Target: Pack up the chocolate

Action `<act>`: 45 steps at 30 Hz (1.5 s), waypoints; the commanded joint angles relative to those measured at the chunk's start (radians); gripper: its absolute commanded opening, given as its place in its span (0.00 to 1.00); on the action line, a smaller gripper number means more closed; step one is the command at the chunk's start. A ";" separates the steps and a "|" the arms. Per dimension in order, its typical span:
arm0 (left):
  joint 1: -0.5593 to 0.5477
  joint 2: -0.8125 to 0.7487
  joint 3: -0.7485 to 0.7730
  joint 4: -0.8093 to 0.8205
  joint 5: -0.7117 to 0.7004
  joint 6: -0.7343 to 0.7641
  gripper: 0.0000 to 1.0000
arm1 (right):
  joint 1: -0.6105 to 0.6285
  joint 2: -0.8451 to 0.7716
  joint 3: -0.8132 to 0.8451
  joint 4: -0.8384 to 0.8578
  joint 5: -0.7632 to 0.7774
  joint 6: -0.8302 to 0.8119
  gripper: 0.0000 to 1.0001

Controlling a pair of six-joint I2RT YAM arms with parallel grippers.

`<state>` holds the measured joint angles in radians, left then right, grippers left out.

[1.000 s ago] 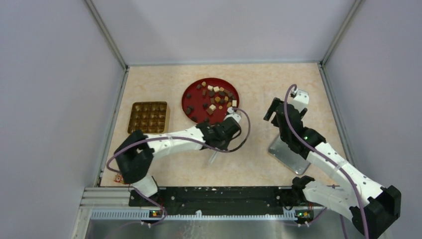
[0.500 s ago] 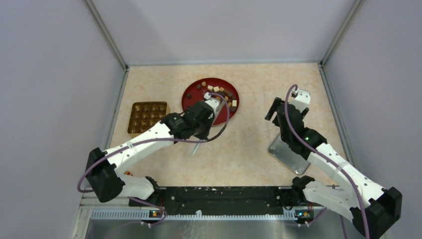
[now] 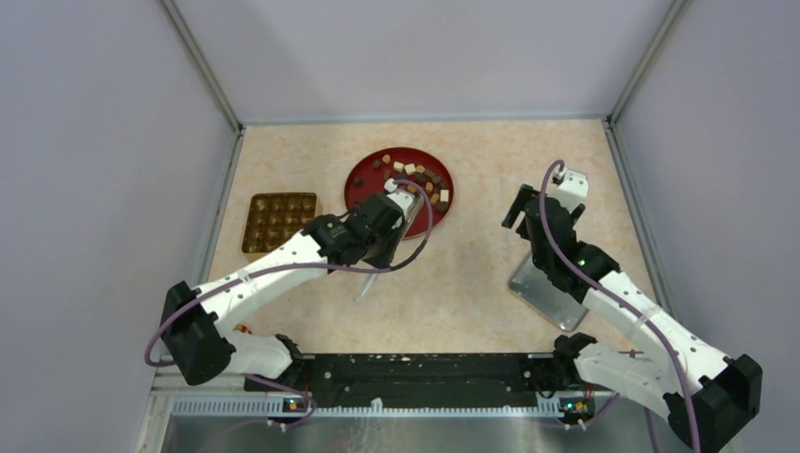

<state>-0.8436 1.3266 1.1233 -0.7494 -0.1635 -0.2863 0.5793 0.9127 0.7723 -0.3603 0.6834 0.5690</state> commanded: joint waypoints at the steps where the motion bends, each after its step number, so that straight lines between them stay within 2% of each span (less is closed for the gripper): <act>1: 0.021 -0.063 0.014 0.048 -0.041 -0.019 0.31 | -0.009 -0.022 0.012 0.015 -0.003 0.013 0.78; 4: 0.055 -0.071 0.024 0.060 -0.065 -0.023 0.32 | -0.009 -0.027 0.009 0.011 -0.007 0.017 0.78; 9: 0.165 0.003 0.076 0.015 0.016 -0.002 0.32 | -0.009 -0.031 0.007 0.011 -0.007 0.018 0.78; 16: 0.213 0.124 0.142 -0.032 -0.009 0.000 0.37 | -0.009 -0.041 0.004 0.003 -0.003 0.018 0.78; 21: 0.266 0.176 0.149 -0.013 0.036 0.006 0.39 | -0.009 -0.039 -0.004 0.010 -0.007 0.016 0.78; 26: 0.271 0.201 0.150 0.000 0.104 0.036 0.41 | -0.009 -0.022 0.005 0.005 -0.013 0.011 0.78; 30: 0.271 0.219 0.159 0.002 0.113 0.047 0.49 | -0.008 -0.011 0.007 0.013 -0.016 0.011 0.78; 38: 0.272 0.206 0.166 0.036 0.140 0.058 0.49 | -0.008 0.007 0.004 0.020 -0.027 0.022 0.78; 41: 0.272 0.194 0.166 0.069 0.199 0.077 0.50 | -0.009 0.012 0.001 0.025 -0.028 0.024 0.78; 45: 0.273 0.235 0.185 0.071 0.219 0.098 0.52 | -0.009 0.020 -0.001 0.029 -0.034 0.028 0.78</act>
<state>-0.5709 1.5536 1.2469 -0.7380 0.0090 -0.2241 0.5793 0.9268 0.7723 -0.3630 0.6548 0.5873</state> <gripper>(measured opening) 0.521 0.781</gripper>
